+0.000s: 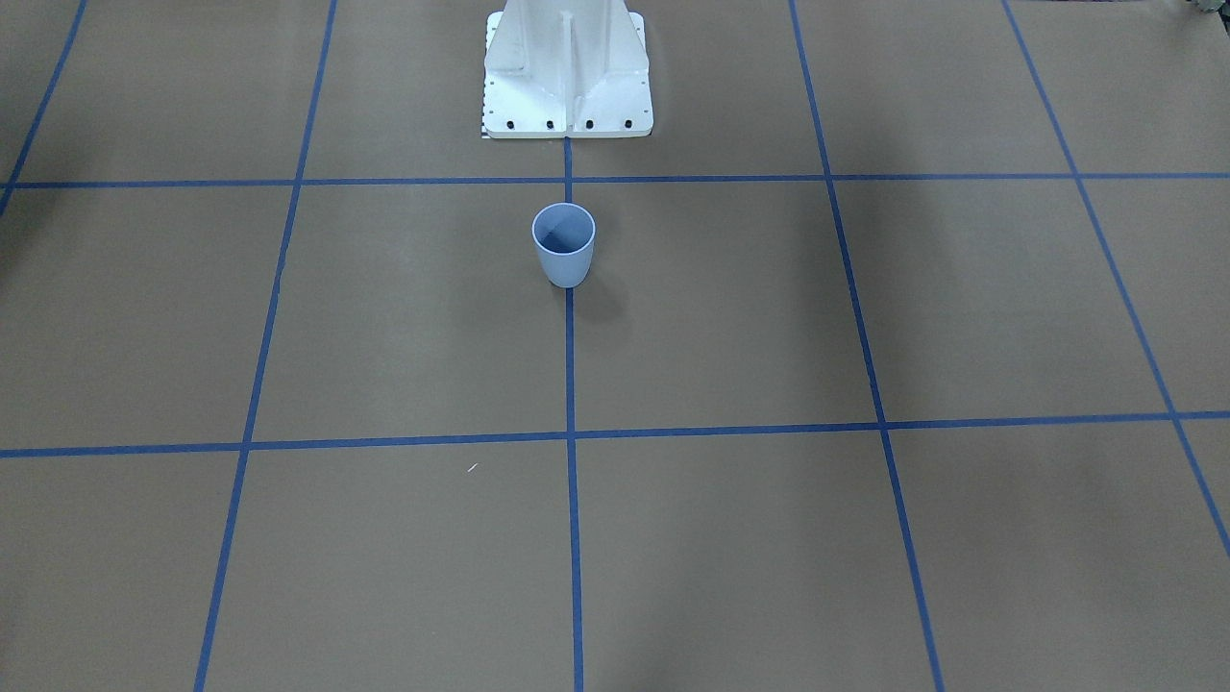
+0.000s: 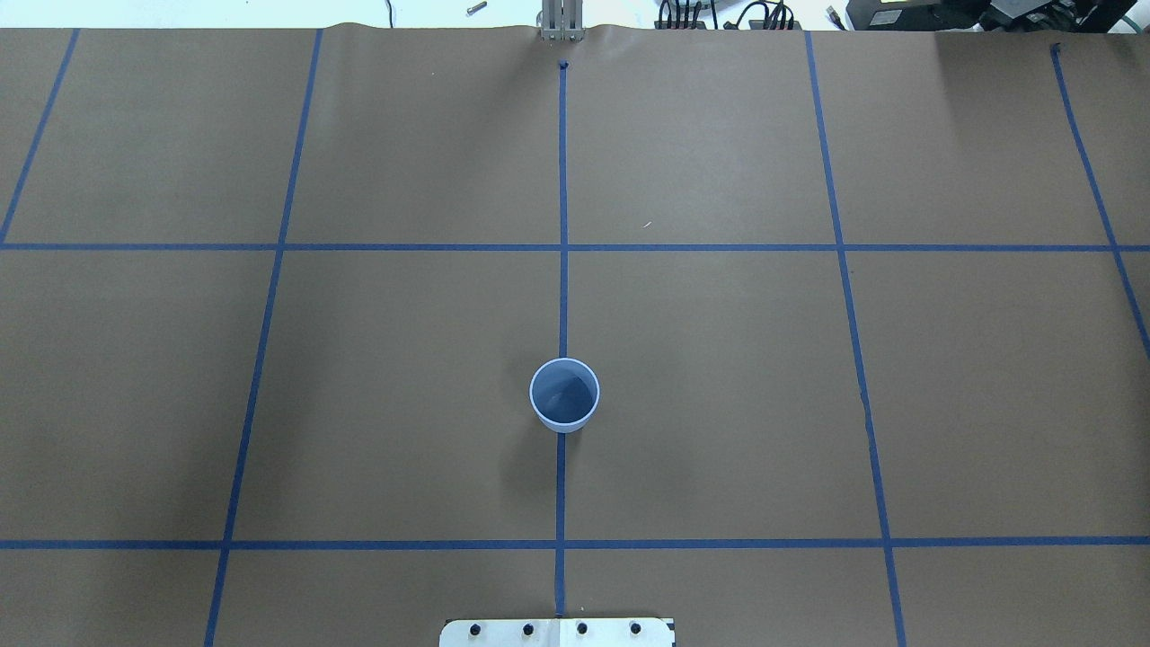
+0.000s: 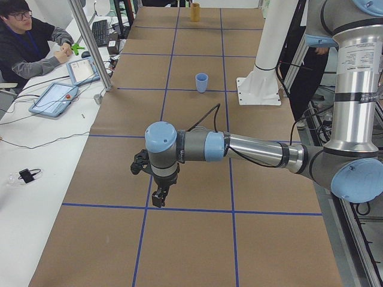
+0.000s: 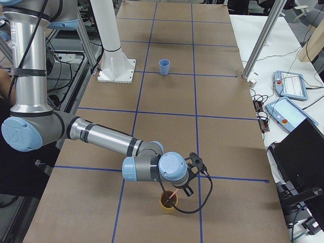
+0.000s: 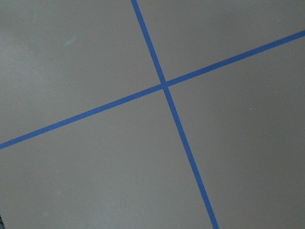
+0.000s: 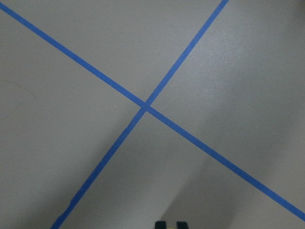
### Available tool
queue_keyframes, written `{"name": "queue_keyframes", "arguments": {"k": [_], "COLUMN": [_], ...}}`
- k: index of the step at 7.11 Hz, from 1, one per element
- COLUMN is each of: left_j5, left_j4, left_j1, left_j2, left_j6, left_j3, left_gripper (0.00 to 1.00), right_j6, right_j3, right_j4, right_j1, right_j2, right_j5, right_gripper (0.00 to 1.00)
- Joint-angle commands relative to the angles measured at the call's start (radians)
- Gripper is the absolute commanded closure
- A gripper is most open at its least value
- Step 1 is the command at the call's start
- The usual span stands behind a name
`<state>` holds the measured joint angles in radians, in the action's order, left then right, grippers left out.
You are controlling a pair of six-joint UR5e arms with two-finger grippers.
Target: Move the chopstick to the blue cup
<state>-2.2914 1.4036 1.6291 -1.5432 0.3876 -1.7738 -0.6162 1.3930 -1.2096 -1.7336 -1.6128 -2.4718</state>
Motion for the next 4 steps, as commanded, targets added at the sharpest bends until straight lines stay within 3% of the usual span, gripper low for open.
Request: {"name": "queue_keyframes", "arguments": {"k": [1,4], "left_j5": [0.000,0.000], "left_j4": [0.000,0.000], "left_j1": [0.000,0.000], "left_j2": [0.000,0.000], "left_j6": [0.001,0.001], "left_j3": [0.001,0.004], "left_gripper": [0.01,0.01], "right_j6": [0.000,-0.002], "right_j3": [0.015,0.049], "right_j4": [-0.002,-0.008], "right_j1": [-0.017,-0.055], "right_j2": [0.001,0.001], "right_j5": [-0.001,-0.003], "right_gripper": [1.00,1.00]}}
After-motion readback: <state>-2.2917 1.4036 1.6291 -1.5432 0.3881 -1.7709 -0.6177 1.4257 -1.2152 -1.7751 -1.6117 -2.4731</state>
